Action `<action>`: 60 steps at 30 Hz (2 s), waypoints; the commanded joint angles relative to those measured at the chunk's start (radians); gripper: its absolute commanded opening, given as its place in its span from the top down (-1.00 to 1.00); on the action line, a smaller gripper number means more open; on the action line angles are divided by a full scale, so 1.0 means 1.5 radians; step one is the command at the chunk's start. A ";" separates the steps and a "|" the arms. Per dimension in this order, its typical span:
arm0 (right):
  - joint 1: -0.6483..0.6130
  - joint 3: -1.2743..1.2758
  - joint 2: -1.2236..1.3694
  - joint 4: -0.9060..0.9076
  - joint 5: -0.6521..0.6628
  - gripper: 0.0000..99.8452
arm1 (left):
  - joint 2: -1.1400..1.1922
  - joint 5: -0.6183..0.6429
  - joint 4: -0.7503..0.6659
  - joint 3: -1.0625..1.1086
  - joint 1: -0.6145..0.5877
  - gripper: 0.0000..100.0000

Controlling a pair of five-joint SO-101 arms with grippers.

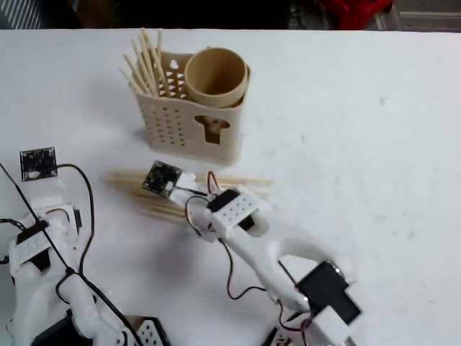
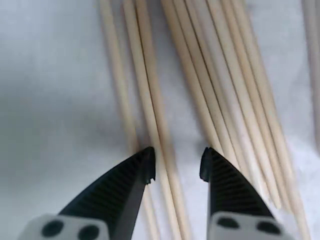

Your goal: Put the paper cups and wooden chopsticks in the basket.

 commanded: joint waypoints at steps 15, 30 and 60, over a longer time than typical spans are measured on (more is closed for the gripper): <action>-0.004 -0.059 -0.024 0.077 -0.007 0.97 | -0.001 0.005 -0.013 -0.003 0.012 0.74; -0.010 0.080 -0.288 0.031 -0.001 0.96 | -0.001 0.005 -0.013 -0.003 0.013 0.74; 0.031 -0.122 0.110 -0.067 0.040 0.55 | -0.001 0.005 -0.013 -0.003 0.013 0.74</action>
